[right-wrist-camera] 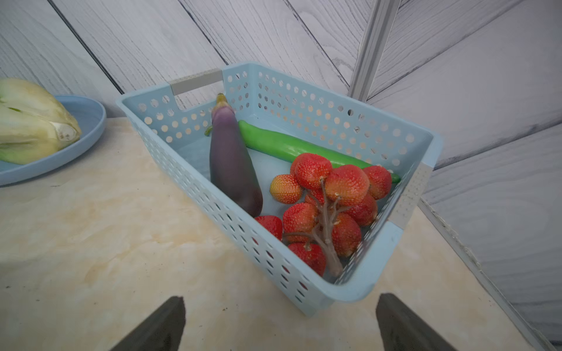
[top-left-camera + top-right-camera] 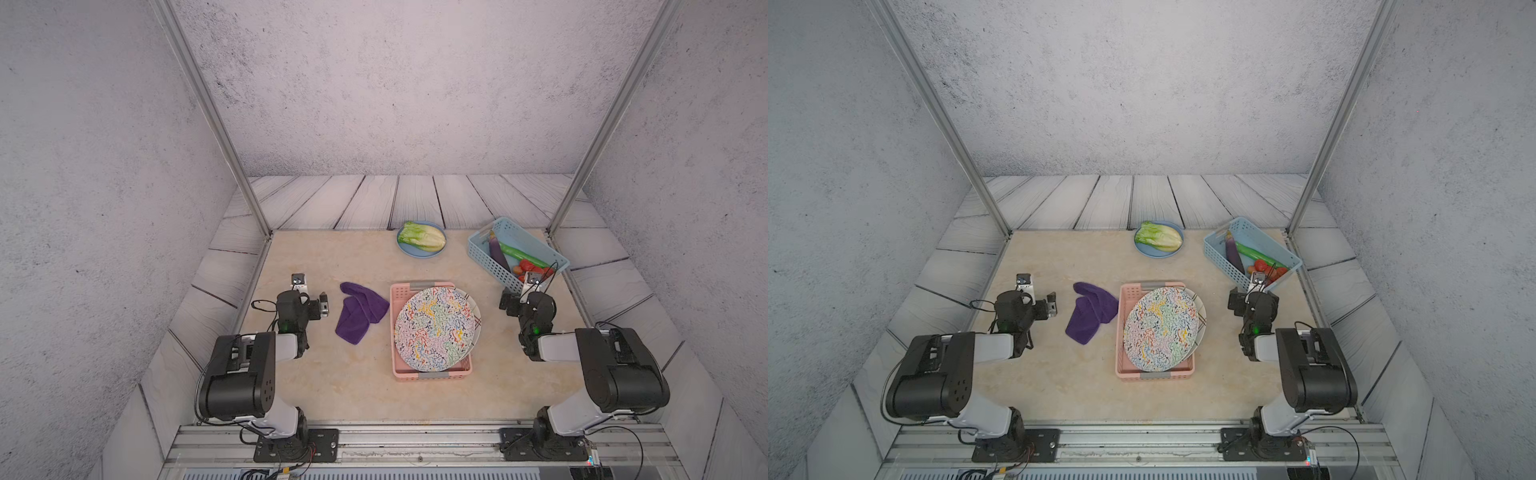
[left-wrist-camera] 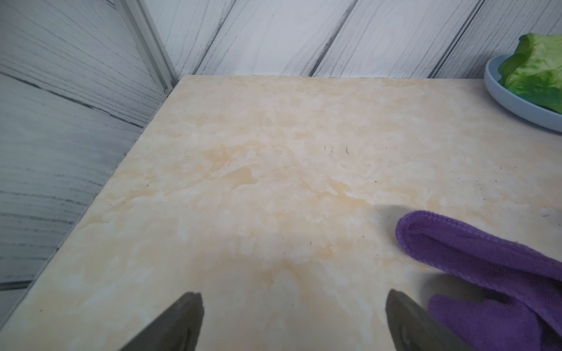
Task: Wipe the wet plate dry
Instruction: Pick up the plate from the bin.
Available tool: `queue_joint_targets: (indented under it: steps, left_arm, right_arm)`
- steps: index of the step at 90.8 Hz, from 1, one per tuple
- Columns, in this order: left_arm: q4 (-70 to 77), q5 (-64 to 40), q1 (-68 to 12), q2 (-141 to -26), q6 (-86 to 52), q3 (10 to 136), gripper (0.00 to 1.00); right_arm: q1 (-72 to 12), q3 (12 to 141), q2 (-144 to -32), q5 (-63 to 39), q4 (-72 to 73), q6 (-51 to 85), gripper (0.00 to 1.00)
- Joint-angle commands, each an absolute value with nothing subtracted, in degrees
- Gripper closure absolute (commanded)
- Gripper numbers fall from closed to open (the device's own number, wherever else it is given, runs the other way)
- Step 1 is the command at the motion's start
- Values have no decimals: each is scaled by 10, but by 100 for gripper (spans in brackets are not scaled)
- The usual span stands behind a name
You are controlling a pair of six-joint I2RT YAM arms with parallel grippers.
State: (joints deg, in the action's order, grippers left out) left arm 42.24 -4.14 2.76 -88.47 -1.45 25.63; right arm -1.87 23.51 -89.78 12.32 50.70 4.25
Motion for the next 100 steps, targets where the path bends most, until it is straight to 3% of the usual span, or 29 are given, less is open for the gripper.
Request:
queue_joint_targets:
  steps: [1, 27, 36, 49, 59, 68, 73, 78, 90, 100]
  left_arm:
    - [418, -42, 26, -876, -11, 264, 1]
    - [419, -43, 27, -877, -11, 264, 1]
    - [419, -43, 26, -877, -11, 263, 1]
    - [416, -43, 27, -878, -11, 266, 1]
    - [413, 39, 7, -857, -19, 263, 1]
    - [92, 153, -24, -715, -153, 375, 1]
    - [-81, 120, -27, -657, -274, 447, 1]
    - [-164, 42, -39, -624, -344, 488, 1]
    - [-216, -125, -102, -580, -416, 490, 0]
    - [-222, -208, -139, -573, -453, 449, 11]
  right_arm:
    - [-22, 233, -900, 125, 512, 39, 1]
    - [-22, 233, -875, 132, 497, 40, 1]
    - [-22, 259, -763, 146, 352, 50, 2]
    - [-22, 353, -595, 158, 54, 226, 5]
    - [-24, 446, -528, 2, -142, 330, 13]
    - [-40, 507, -520, -146, -266, 378, 21]
    - [-61, 528, -527, -187, -327, 379, 26]
    - [-86, 547, -537, -197, -387, 368, 31]
    - [-146, 574, -557, -158, -473, 333, 34]
    - [-165, 560, -587, -174, -458, 337, 37]
